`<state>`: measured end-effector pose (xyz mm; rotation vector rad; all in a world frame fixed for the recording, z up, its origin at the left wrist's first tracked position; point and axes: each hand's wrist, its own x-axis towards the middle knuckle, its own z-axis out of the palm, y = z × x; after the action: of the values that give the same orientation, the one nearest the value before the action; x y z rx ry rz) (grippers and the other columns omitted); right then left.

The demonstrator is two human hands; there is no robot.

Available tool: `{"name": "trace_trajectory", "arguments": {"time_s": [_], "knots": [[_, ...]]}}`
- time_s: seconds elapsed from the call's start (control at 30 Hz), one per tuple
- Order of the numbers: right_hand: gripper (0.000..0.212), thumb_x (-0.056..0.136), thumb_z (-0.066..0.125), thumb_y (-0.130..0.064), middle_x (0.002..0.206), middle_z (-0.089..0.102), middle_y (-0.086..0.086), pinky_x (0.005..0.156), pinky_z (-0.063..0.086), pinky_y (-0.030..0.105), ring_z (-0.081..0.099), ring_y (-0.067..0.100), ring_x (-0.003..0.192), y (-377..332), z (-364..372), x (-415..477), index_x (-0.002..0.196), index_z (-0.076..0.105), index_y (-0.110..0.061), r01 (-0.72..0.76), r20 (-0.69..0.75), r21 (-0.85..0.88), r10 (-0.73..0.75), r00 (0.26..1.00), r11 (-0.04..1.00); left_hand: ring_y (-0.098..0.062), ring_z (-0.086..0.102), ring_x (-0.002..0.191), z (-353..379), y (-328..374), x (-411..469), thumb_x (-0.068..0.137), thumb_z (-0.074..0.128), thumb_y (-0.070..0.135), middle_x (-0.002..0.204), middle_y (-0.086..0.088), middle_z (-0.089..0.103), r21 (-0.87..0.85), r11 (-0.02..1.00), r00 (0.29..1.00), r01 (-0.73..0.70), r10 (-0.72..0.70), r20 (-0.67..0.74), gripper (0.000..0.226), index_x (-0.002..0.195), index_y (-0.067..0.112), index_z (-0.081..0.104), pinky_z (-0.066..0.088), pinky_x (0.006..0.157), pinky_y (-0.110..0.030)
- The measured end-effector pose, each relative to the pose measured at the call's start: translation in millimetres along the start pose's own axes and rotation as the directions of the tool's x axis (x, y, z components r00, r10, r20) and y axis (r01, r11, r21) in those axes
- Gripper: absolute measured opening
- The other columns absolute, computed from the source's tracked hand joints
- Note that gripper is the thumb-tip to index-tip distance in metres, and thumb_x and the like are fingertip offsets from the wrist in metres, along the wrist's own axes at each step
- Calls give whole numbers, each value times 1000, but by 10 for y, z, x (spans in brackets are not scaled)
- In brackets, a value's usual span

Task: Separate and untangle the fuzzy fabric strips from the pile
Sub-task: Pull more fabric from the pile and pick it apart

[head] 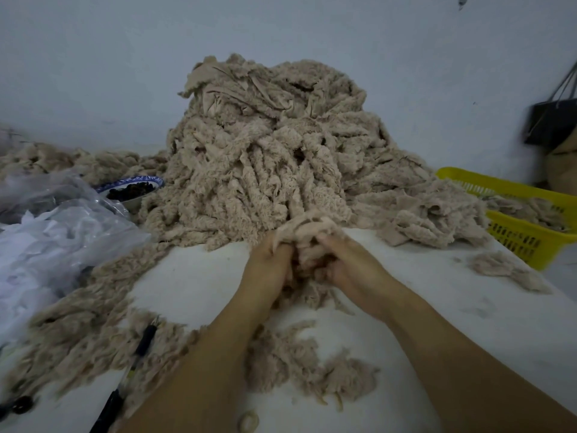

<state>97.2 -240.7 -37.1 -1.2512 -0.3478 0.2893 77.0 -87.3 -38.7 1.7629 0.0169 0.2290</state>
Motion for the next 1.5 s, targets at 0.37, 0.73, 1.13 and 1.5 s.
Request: {"name": "trace_trajectory", "arguments": {"time_s": [0.37,0.73,1.13,1.5], "knots": [[35,98,53,-42,113,65,8,69,57,21,73,16,90,-307,-421,58,112,59,-11,427,-538,566,-77,840,705,4,51,112,57,-123,-50,100,55,35,136,11,45,376,880,900,-289,116,420,44,143,29,48,47,95,-22],[6,94,55,-26,97,48,-1,75,38,29,44,23,101,212,-160,157,96,53,-21,-121,-149,-981,-189,970,153,-10,50,45,-24,-62,-114,93,47,65,49,-6,57,266,952,918,-152,37,394,68,44,18,60,46,58,-16],[33,85,60,-25,56,36,-15,51,30,17,33,3,52,57,246,-130,61,37,-25,53,229,-680,143,963,732,-9,63,59,-81,16,45,82,64,49,73,2,65,-618,673,911,406,-248,329,46,103,9,68,51,50,-22],[35,80,67,-51,74,66,-3,65,52,21,64,7,68,-23,-9,15,82,70,-16,-143,-177,77,155,972,987,-20,59,82,255,102,-207,106,38,34,90,-6,64,401,808,852,-431,218,476,28,92,15,53,48,78,-38]]}}
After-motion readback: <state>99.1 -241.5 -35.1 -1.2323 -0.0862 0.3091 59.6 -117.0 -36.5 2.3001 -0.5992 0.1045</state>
